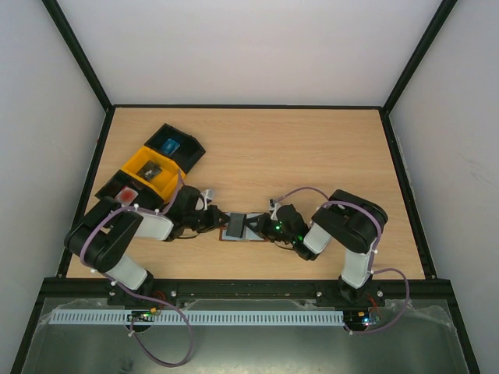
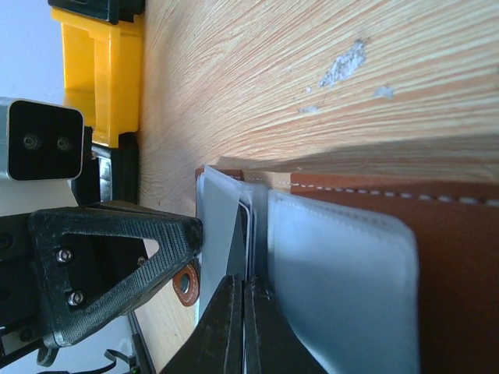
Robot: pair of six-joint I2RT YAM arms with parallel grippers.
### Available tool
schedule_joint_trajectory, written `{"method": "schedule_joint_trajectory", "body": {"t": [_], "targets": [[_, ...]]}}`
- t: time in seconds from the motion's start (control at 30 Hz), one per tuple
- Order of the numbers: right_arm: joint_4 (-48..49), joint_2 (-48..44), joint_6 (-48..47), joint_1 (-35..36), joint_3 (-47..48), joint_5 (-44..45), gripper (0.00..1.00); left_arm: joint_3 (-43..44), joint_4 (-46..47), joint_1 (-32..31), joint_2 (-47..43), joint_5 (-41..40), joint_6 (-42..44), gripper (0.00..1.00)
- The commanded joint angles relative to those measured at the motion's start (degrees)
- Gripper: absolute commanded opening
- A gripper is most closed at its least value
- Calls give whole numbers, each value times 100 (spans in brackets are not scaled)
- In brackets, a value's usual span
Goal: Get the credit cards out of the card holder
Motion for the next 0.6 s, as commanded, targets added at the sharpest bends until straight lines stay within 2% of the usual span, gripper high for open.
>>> {"method": "schedule_joint_trajectory", "body": {"t": [0.0, 0.1, 0.2, 0.57], "targets": [[456, -36, -84, -43, -185, 24, 2, -153, -722, -100, 178, -306, 34, 12], [555, 4, -59, -89, -285, 13, 2, -124, -831, -100, 114, -373, 55, 17], [708, 58, -13, -124, -373, -15, 2, -116, -895, -100, 86, -418, 73, 17], [793, 3, 56, -177, -448, -101, 3, -130, -904, -99, 16, -420, 56, 10]]}}
